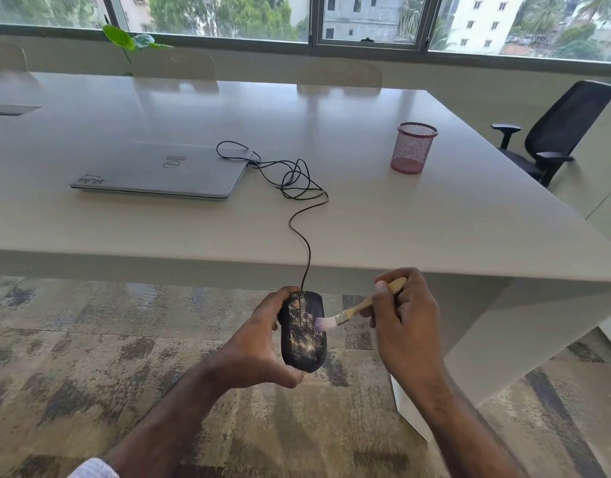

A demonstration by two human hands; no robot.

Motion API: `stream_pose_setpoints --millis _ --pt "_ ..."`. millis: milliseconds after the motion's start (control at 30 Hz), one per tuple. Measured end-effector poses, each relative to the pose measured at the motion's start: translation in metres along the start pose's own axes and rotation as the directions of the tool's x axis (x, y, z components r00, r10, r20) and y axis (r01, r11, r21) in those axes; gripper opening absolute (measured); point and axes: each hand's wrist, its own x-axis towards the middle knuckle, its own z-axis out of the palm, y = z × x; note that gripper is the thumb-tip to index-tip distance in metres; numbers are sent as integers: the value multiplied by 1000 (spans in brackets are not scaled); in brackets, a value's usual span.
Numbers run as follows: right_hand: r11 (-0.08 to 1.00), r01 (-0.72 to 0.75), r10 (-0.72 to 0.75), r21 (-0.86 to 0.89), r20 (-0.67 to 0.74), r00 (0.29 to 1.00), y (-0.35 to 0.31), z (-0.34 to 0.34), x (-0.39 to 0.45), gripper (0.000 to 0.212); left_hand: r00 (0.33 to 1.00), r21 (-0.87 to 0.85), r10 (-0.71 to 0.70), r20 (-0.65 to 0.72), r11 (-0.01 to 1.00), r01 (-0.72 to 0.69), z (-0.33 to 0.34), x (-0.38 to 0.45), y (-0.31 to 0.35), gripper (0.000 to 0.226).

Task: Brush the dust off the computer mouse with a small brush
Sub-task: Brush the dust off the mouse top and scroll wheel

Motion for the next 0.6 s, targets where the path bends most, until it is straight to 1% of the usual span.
stream_pose_setpoints --millis 67,100,167,267,367,433,467,533,600 --pt "999 11 -11 -48 -7 1000 1 -2 1 20 1000 4 -4 -9 1000 5 0 -1 0 107" --pt "999 22 -23 -45 -24 999 0 -3 1 21 1000 7 -7 -11 1000 7 0 -1 -1 106" --pt "999 38 -38 7 -47 998 -3 -4 1 25 1000 6 -11 -8 1000 11 0 -2 -1 106" --pt "997 24 -23 70 -17 1000 -5 -2 -1 26 1000 -6 -9 -3 1000 9 1 -2 0 108" --pt "1000 24 -24 0 11 1000 -4 -1 -2 23 1000 -13 -8 -6 1000 8 0 -2 -1 110" --pt "998 37 -37 -53 -5 999 -4 -3 -2 20 1000 -7 -1 -8 1000 1 -1 -2 -1 107" --pt "998 40 -41 -51 -20 999 -3 -3 -3 20 1000 -6 1 -8 1000 -1 0 -2 -1 107" --pt "999 42 -42 5 -44 998 -4 -4 -3 24 1000 -13 -3 -9 1000 2 0 -1 -1 108" --pt "998 35 -34 56 -27 999 -6 -3 -3 26 1000 -24 -8 -3 1000 8 1 1 -2 110"
